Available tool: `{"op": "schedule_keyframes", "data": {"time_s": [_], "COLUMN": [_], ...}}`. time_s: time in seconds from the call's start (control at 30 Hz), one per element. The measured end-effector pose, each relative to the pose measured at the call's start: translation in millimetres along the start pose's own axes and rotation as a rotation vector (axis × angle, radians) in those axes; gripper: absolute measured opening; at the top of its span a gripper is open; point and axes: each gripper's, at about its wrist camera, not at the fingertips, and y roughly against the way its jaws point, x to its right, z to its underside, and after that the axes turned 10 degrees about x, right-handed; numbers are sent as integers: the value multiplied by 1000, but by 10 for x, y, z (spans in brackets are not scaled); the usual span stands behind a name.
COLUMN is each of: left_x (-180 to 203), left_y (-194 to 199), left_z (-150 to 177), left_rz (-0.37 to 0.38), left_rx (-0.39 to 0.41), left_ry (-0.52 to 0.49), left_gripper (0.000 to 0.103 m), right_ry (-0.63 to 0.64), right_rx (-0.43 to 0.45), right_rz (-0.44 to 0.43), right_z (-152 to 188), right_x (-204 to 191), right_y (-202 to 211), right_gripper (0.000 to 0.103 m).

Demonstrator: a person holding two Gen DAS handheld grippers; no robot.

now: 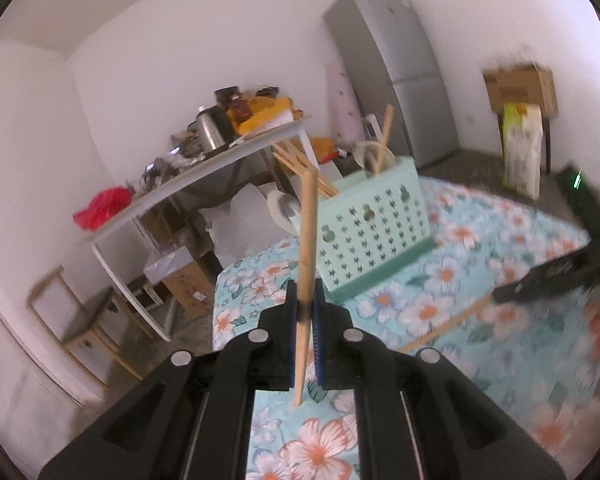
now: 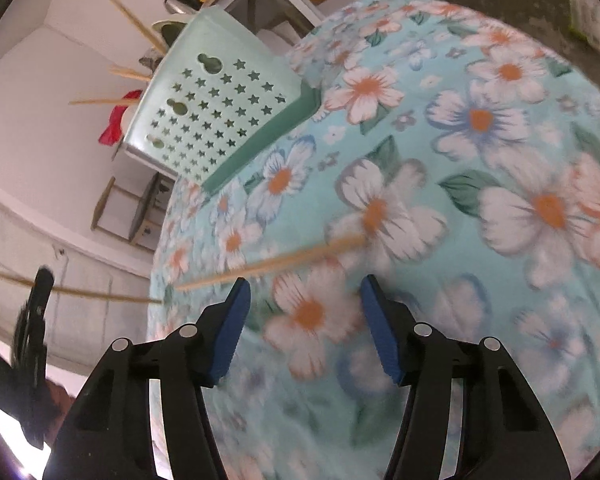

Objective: Organize utensils
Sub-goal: 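Grasp the other chopstick with the right tool while the left holds its chopstick up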

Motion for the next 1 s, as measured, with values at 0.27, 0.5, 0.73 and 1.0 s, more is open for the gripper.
{"op": "schedule_keyframes", "data": {"time_s": [0.27,0.5,0.73,1.0], "left_x": [-281,-376,-446,-587], "left_y": [-2,42,84,140], "left_z": [61,173,166,125], "left_rz": [12,11,11,-10], "left_rx": [9,3,-19,-18], "left_ry": [165,205,222,298], "left_gripper": [6,6,6,6], "right_ry": [-85,-156,-151,-48], "right_rx": [97,146,211,310], "right_rz": [7,30,-63,-163], "right_z": [-63,-55,-109,-237], "right_x": [-54,17,37,-120], "right_y": [-177,-209,126,672], "right_gripper": [49,19,12,6]}}
